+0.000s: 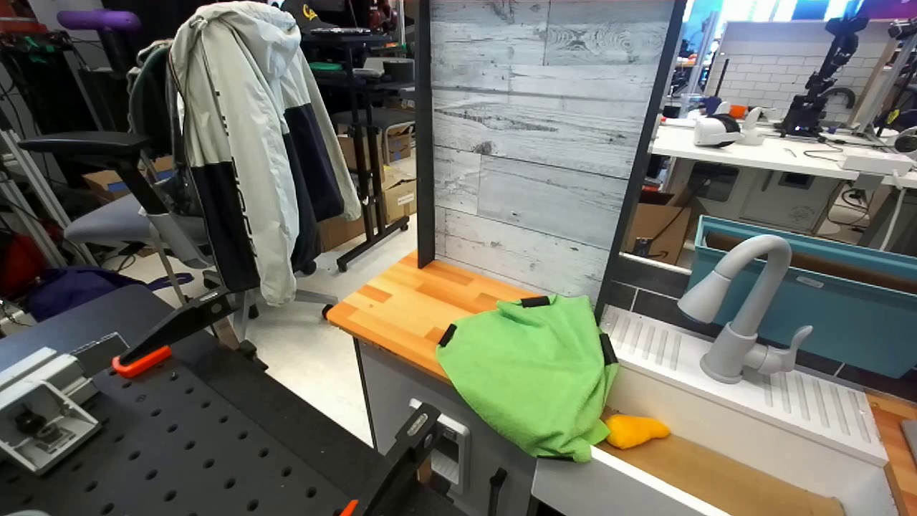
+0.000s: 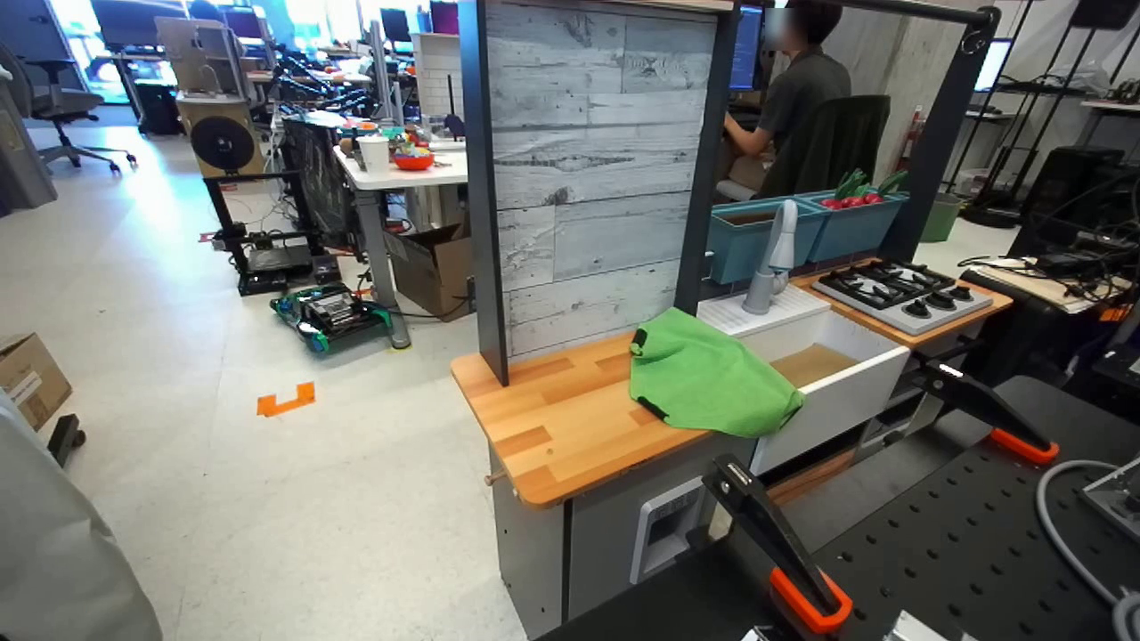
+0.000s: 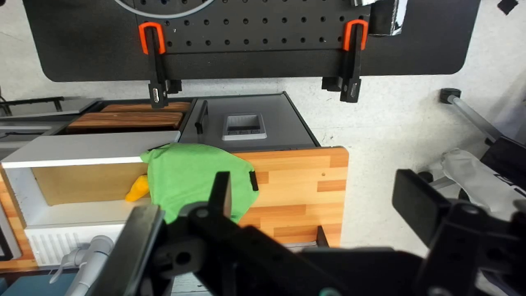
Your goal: Turn the tap nozzle to the right
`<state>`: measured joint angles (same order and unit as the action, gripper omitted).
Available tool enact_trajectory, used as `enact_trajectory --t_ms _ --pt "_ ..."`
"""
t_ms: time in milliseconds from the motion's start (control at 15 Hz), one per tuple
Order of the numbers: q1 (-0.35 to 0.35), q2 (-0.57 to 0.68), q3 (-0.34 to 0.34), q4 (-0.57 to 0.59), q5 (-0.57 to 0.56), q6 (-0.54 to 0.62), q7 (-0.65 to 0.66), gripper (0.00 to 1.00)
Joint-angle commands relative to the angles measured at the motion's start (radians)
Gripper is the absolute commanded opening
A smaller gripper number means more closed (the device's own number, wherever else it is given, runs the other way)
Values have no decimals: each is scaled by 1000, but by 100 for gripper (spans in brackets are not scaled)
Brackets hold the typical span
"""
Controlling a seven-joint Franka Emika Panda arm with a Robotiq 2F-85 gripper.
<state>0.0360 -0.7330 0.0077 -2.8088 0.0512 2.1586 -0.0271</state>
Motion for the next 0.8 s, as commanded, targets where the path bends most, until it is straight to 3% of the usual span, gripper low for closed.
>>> enact_trajectory --t_ms 0,733 --pt "1 0 -1 2 -1 -3 1 100" --pt "-53 104 1 59 7 75 122 100"
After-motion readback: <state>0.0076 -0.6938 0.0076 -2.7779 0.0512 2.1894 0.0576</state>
